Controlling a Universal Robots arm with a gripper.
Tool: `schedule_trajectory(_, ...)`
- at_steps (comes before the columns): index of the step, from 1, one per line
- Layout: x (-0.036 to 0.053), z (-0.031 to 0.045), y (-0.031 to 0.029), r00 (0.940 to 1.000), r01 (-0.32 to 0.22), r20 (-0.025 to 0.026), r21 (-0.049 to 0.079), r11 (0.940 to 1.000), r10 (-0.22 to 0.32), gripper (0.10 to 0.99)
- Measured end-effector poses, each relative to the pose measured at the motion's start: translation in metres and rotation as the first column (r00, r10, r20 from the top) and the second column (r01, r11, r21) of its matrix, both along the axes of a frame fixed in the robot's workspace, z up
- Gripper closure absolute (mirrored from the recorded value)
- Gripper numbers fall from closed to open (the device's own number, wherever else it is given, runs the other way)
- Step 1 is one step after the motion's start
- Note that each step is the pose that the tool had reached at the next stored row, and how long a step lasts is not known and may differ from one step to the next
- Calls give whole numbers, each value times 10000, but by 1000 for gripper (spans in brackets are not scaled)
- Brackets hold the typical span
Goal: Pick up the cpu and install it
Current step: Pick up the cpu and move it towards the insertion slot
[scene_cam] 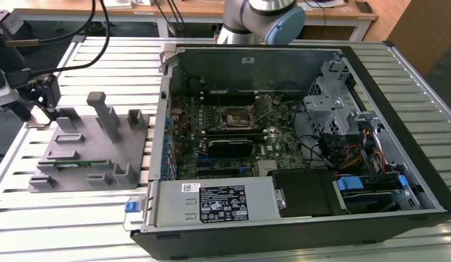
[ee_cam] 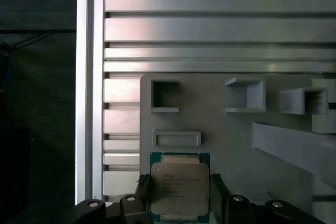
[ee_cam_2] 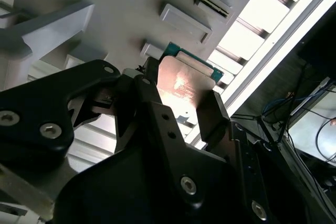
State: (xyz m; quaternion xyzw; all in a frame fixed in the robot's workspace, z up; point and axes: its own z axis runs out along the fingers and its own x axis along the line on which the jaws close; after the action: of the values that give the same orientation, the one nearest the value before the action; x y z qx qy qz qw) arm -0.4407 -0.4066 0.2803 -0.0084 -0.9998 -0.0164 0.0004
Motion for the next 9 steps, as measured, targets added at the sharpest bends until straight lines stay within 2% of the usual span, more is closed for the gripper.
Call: schedule_trajectory(9, 0, 155, 11, 10000, 0, 1, 1, 10000, 0, 549)
